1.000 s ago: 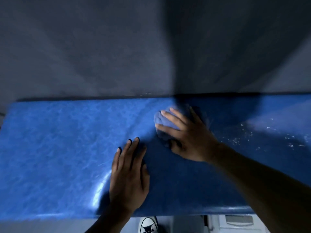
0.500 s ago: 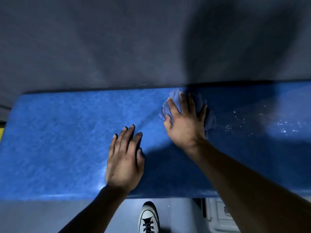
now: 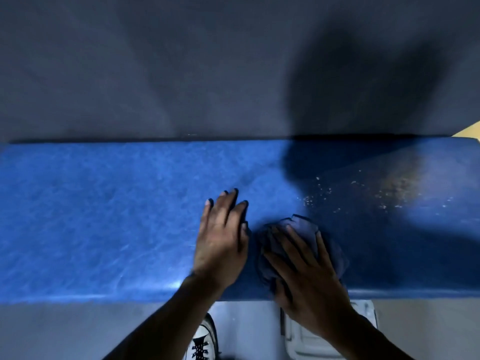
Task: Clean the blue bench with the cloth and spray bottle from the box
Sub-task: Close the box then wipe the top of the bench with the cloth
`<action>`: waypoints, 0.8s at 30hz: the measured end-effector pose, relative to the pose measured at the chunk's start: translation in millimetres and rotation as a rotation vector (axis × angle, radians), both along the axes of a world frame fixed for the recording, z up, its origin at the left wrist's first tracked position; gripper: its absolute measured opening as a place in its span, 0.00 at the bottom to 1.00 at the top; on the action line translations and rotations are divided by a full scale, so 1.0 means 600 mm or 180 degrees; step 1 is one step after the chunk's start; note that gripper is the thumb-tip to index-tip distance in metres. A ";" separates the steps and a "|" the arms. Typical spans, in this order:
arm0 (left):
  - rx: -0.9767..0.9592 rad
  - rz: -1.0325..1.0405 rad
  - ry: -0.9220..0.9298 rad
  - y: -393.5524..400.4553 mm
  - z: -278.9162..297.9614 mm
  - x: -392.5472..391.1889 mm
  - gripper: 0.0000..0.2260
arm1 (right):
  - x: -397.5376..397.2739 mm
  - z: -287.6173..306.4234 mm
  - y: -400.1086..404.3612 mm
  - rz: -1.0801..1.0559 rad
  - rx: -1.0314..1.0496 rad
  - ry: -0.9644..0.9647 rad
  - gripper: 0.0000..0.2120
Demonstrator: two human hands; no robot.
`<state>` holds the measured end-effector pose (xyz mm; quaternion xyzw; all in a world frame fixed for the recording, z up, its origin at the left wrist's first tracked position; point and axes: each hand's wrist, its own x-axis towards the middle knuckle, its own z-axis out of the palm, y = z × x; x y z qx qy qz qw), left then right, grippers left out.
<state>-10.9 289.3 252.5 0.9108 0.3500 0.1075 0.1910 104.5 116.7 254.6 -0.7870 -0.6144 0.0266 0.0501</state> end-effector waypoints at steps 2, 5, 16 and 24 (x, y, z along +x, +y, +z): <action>0.0047 0.0055 0.0148 -0.018 -0.009 0.019 0.19 | 0.032 -0.006 -0.008 0.0396 -0.0041 0.0010 0.29; 0.0080 0.0113 0.0212 -0.021 -0.015 0.020 0.19 | 0.089 -0.013 0.003 0.0980 -0.0075 -0.0097 0.31; 0.0474 0.0125 0.0111 -0.025 -0.030 0.027 0.21 | 0.240 -0.028 0.154 0.0627 -0.0053 -0.0252 0.32; 0.0577 0.0141 0.0198 -0.025 -0.033 0.028 0.21 | 0.234 -0.027 0.215 -0.0563 -0.0052 0.0167 0.33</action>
